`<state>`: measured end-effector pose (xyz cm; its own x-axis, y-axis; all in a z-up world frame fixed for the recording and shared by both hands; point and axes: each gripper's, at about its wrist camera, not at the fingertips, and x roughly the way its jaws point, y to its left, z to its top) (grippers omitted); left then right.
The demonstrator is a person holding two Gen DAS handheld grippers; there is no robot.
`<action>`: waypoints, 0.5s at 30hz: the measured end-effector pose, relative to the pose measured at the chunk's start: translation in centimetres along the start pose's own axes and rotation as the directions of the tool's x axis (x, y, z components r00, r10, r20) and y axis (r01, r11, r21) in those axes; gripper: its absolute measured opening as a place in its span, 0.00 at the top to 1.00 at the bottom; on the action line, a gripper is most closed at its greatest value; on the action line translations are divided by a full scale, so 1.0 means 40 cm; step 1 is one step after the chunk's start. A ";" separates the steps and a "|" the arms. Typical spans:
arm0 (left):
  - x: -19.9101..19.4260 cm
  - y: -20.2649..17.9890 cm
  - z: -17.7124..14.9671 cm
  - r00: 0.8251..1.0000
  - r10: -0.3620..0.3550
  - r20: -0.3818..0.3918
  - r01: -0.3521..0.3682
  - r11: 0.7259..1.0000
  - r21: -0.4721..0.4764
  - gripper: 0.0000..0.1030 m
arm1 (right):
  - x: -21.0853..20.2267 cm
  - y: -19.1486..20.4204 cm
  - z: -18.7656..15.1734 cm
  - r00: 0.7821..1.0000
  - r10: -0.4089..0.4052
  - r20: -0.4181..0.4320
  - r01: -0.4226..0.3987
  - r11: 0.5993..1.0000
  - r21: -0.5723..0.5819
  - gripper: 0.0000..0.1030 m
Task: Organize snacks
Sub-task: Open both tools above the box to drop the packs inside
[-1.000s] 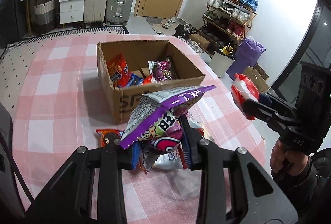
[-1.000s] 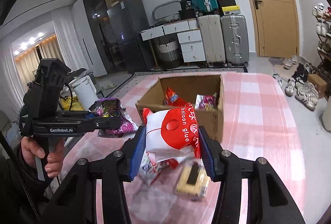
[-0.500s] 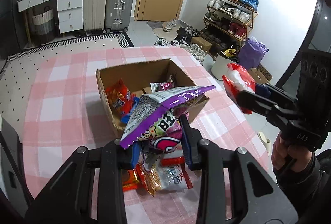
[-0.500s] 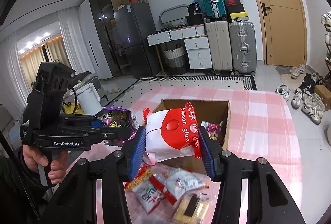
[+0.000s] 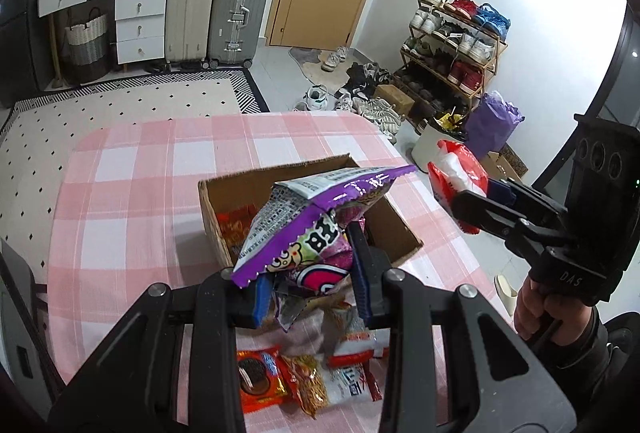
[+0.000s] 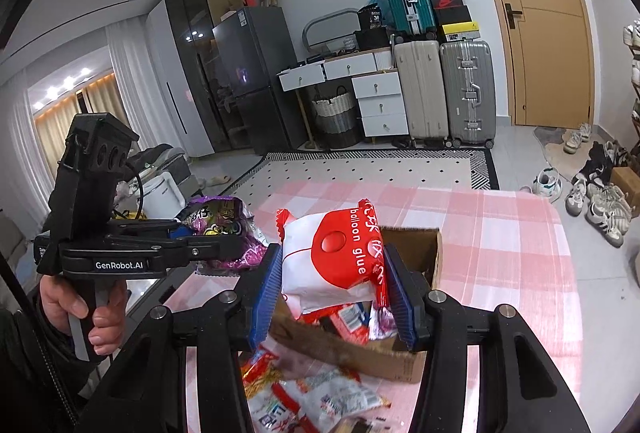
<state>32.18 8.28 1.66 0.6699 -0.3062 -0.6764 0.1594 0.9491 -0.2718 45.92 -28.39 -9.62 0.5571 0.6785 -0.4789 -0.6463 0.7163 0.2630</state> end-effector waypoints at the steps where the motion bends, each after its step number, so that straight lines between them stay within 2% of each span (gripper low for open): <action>1: 0.007 0.003 0.009 1.000 0.000 -0.004 0.000 1.000 0.001 0.71 | 0.005 -0.002 0.006 1.000 0.000 0.000 0.000 1.000 0.001 0.52; 7: 0.068 0.020 0.035 1.000 -0.007 -0.030 0.007 1.000 -0.004 0.71 | 0.056 -0.015 0.032 1.000 0.001 -0.011 -0.001 1.000 -0.005 0.52; 15: 0.161 0.054 0.033 0.997 -0.007 -0.079 0.005 1.000 -0.021 0.71 | 0.116 -0.054 0.012 0.999 0.010 -0.048 -0.009 1.000 0.022 0.51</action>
<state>37.79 8.47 -2.37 0.6097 -0.3174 -0.7263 0.1473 0.9457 -0.2897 50.14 -26.71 -11.98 0.5247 0.6772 -0.5158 -0.6400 0.7133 0.2856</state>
